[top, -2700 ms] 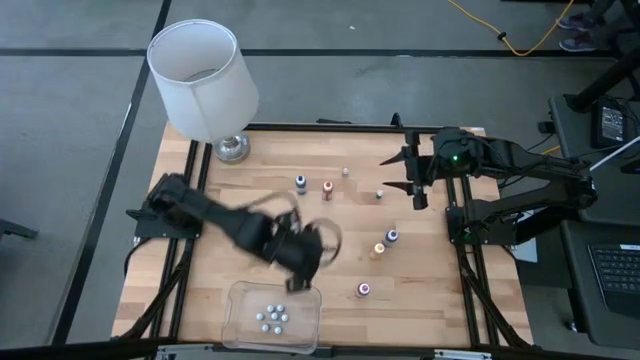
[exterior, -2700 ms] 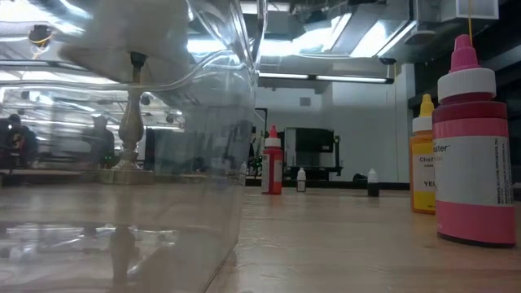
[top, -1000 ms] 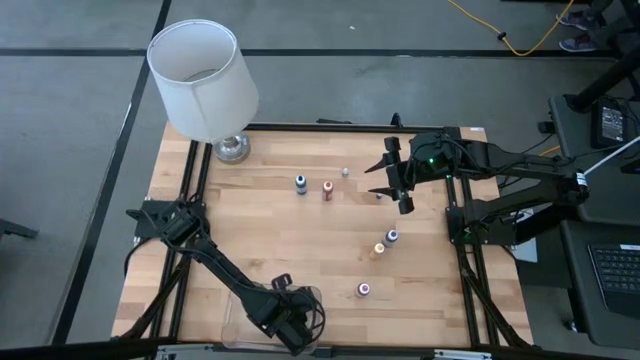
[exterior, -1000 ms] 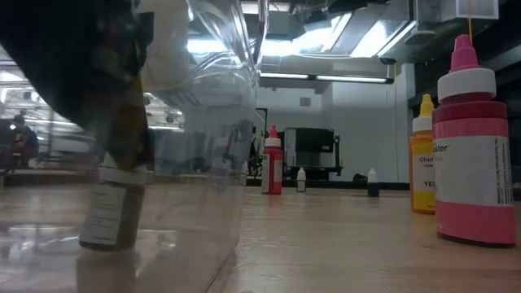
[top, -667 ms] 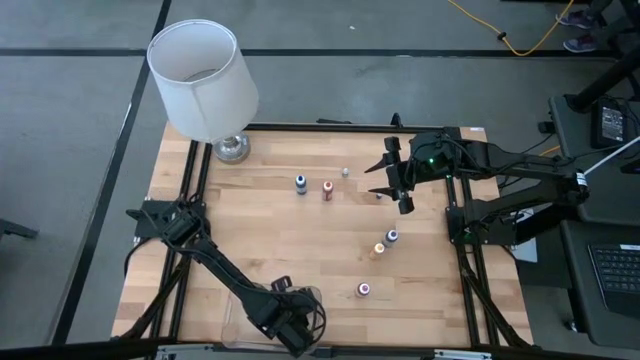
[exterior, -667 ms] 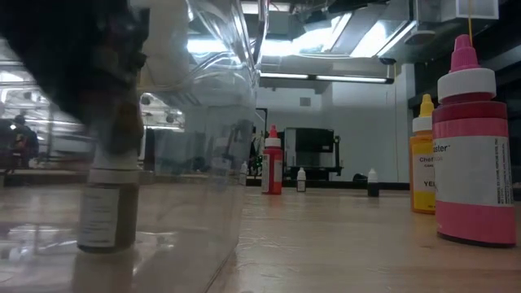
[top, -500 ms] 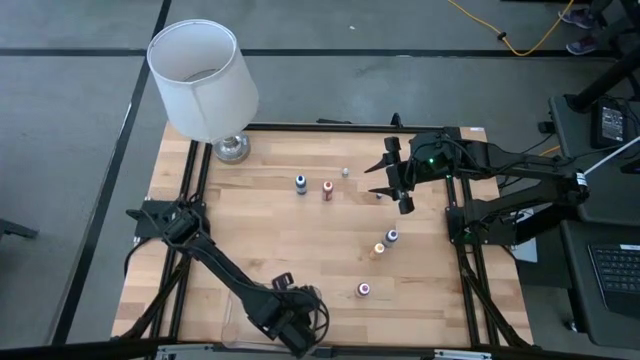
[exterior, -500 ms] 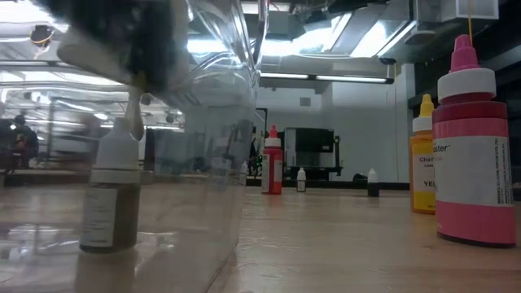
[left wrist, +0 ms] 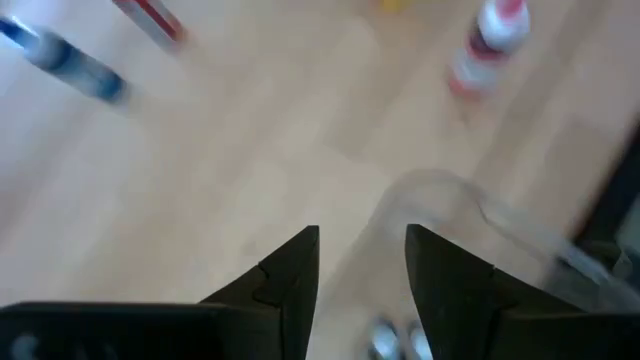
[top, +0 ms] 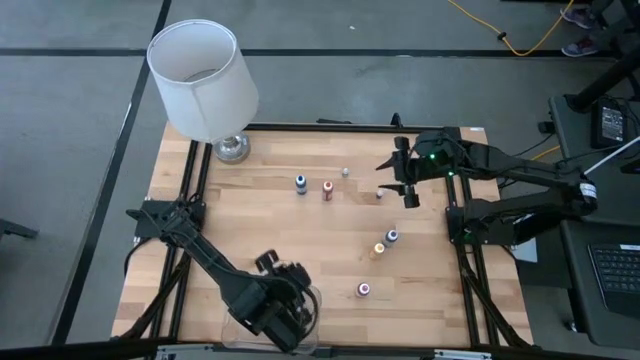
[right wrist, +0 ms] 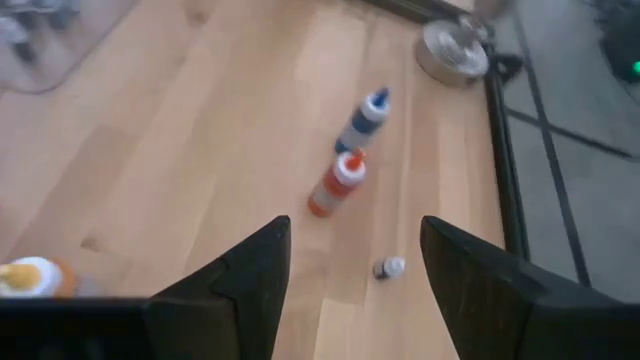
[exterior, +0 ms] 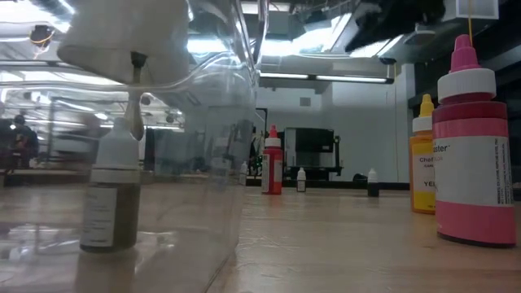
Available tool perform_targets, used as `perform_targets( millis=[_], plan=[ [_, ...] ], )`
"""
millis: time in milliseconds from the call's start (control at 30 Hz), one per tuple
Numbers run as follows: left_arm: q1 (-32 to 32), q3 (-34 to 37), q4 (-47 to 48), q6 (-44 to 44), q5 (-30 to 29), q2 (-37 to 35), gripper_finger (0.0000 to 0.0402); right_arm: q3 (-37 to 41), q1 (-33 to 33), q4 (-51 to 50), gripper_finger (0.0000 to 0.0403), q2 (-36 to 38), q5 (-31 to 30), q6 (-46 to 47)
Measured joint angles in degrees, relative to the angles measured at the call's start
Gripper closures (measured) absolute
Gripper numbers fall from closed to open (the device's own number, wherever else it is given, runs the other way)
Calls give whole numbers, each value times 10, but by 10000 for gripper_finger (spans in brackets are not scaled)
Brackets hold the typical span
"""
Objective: Pick & Place food coloring
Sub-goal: Put the small pink food coloring bottle into the bin
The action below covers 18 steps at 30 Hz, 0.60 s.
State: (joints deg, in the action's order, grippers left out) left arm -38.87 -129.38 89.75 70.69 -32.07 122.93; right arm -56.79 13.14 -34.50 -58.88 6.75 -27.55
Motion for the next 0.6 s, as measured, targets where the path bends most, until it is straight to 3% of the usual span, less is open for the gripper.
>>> perform_targets(
  millis=[133, 300, 433, 600],
  plan=[
    [13, 0, 2, 27, -44, -7, 258, 108, 45, 115, 179, 62, 27, 51],
    [31, 1, 2, 16, -56, -7, 258, 262, 72, 277, 179, 110, 55, 162],
    [40, 1, 3, 17, -56, -7, 258, 347, 82, 316, 179, 114, 27, 200],
    [41, 1, 2, 36, -56, -7, 258, 394, 88, 328, 179, 114, -27, 213]
  ],
)
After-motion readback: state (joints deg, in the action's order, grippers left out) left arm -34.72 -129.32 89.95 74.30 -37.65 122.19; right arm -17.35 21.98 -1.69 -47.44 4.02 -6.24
